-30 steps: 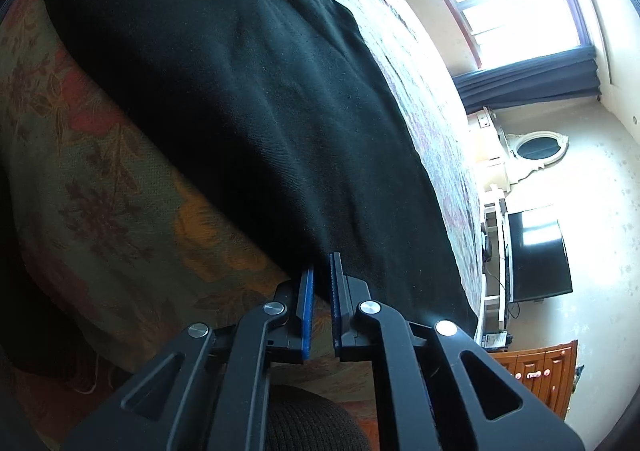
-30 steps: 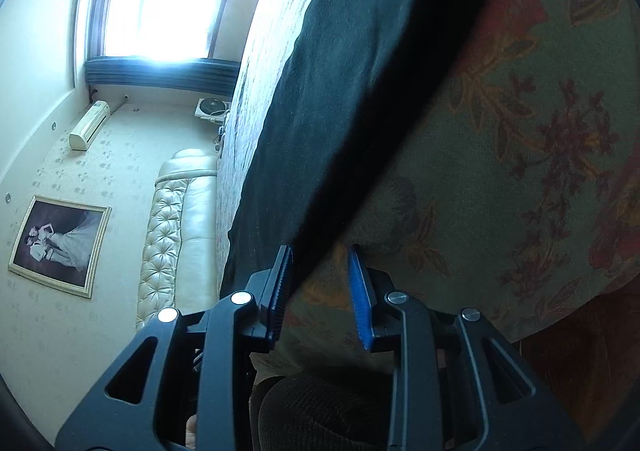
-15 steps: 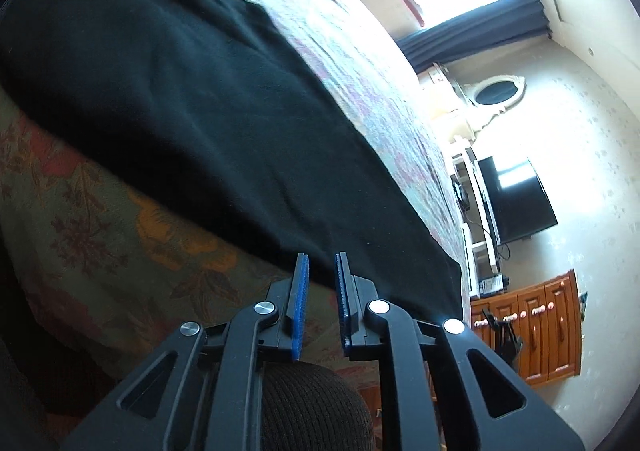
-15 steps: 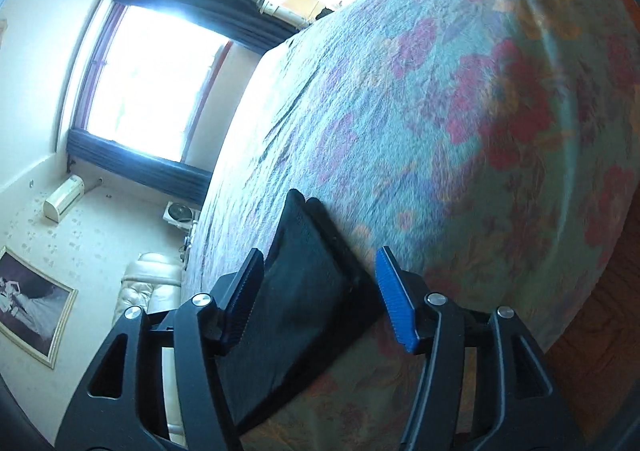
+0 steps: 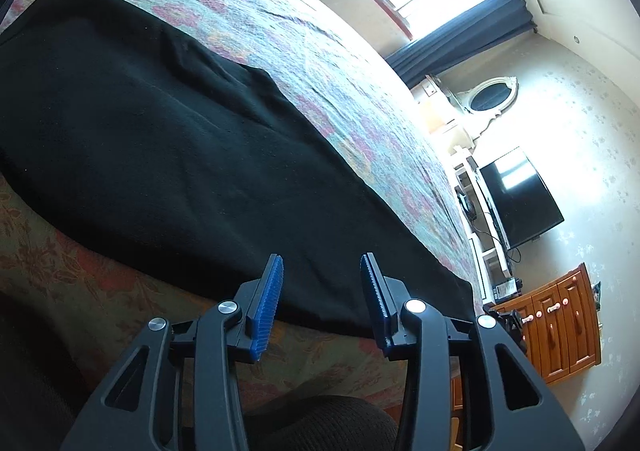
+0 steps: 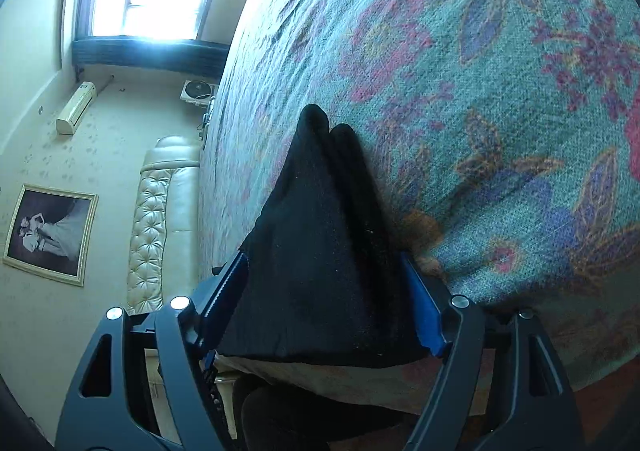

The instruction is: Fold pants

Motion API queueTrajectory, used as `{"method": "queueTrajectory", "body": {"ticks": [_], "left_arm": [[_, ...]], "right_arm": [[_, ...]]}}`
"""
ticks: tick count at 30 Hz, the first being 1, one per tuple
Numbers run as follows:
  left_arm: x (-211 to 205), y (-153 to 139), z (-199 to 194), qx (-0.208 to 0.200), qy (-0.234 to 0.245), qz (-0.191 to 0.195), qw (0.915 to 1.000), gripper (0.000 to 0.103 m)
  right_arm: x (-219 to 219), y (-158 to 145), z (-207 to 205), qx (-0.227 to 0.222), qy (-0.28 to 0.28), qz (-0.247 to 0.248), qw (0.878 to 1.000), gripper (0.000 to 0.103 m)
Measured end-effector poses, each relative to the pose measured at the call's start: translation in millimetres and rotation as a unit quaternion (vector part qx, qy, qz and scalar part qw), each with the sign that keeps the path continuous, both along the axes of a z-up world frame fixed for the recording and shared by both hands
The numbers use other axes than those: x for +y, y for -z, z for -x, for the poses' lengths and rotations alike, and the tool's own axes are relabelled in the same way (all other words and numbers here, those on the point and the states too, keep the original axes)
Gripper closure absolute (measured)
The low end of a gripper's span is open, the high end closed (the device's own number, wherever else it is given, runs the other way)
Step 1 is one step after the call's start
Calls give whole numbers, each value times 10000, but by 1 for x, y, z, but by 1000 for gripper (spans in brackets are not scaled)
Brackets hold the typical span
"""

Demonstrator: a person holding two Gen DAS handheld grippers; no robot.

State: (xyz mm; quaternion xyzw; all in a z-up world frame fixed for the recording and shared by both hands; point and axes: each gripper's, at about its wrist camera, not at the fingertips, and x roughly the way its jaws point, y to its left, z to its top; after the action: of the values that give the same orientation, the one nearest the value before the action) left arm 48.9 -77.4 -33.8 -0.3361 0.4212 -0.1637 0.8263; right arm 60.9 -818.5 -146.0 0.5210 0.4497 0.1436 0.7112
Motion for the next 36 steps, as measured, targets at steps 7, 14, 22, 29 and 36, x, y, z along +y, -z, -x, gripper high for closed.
{"method": "queueTrajectory", "body": {"ticks": [7, 14, 22, 29, 36], "left_arm": [[12, 11, -1, 177, -132, -38, 9998, 58], [16, 11, -9, 263, 62, -283, 9992, 44], [29, 3, -24, 360, 279, -340, 9984, 28], [57, 4, -28, 372, 331, -488, 9976, 28], [88, 10, -41, 451, 286, -391, 9978, 28]], "right_arm": [[19, -4, 1, 147, -511, 723, 9960, 86], [35, -48, 4, 7, -486, 1551, 9867, 87], [51, -108, 6, -55, -440, 2320, 9717, 88], [89, -163, -2, -324, -618, 2717, 9599, 88], [140, -218, -14, -573, -869, 3138, 9438, 88]]}}
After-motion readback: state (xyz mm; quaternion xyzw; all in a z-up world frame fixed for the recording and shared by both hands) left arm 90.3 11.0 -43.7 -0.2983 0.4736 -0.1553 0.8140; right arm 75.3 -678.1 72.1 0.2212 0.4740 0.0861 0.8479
